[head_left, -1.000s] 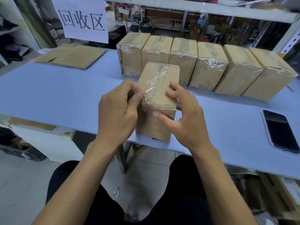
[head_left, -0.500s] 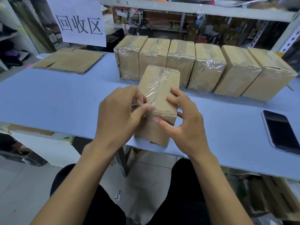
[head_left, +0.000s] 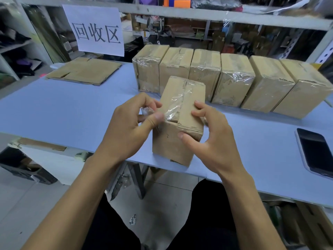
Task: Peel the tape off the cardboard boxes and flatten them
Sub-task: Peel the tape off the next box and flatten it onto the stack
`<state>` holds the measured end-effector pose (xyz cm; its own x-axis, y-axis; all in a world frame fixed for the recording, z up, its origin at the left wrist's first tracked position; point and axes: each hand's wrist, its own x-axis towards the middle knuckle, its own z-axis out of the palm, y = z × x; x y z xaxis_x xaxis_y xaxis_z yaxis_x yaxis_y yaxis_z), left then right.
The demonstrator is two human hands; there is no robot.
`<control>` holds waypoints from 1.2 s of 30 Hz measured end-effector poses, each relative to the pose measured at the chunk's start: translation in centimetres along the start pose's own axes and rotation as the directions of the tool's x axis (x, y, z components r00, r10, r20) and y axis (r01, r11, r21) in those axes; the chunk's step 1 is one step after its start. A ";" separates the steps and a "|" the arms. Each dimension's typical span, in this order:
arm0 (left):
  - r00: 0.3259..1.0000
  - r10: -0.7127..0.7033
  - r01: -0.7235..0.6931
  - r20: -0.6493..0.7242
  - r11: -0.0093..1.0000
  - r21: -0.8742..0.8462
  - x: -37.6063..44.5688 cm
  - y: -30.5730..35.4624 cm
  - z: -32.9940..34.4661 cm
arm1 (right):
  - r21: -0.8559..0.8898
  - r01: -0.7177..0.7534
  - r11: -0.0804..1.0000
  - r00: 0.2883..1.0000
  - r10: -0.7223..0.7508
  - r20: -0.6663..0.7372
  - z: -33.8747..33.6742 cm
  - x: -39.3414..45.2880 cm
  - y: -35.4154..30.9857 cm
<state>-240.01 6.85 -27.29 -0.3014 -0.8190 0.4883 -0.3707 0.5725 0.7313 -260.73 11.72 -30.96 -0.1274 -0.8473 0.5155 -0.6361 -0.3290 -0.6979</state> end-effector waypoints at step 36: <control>0.957 0.156 -0.114 -0.244 0.977 0.178 -1.8 -0.3 5.8 | -0.205 0.232 0.951 0.944 -0.170 0.281 -1.8 3.4 -1.0</control>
<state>-244.41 8.37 -31.19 -0.1316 -0.7043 0.6976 -0.4846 0.6596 0.5745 -261.90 9.92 -27.65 0.2018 -0.8616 0.4658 -0.7903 -0.4242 -0.4422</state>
